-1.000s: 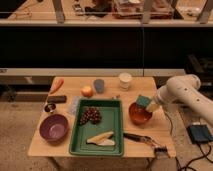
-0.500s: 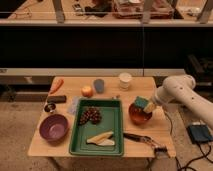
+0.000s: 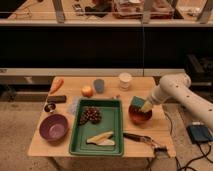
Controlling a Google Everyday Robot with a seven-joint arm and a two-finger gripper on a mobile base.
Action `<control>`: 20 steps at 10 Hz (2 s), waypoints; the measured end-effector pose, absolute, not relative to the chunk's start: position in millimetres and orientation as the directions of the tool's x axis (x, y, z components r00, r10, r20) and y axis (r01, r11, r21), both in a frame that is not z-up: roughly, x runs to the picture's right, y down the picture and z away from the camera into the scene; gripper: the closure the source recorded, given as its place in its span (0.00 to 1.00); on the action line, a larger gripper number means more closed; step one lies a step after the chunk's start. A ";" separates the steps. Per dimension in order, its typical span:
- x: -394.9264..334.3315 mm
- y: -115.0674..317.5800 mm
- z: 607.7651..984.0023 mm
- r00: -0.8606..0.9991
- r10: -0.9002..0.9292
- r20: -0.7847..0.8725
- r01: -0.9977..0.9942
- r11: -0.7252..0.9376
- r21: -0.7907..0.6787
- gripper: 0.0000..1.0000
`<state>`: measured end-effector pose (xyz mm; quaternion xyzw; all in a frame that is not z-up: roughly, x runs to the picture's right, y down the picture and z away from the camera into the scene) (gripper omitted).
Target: Wipe red bowl with sponge
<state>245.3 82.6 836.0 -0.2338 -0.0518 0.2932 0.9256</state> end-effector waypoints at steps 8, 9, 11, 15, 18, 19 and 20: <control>245.2 123.5 797.5 0.869 0.492 -0.046 -0.446 0.741 -0.502 1.00; 254.3 124.8 797.4 0.867 0.494 -0.063 -0.456 0.738 -0.497 1.00; 281.9 123.9 798.5 0.848 0.518 -0.110 -0.503 0.725 -0.470 1.00; 296.6 98.3 826.0 0.808 0.574 -0.134 -0.571 0.705 -0.422 1.00; 270.6 84.9 848.7 0.802 0.590 -0.096 -0.568 0.702 -0.430 1.00; 262.2 84.1 850.1 0.802 0.592 -0.081 -0.563 0.703 -0.435 1.00; 248.8 83.0 850.4 0.804 0.591 -0.059 -0.551 0.706 -0.445 1.00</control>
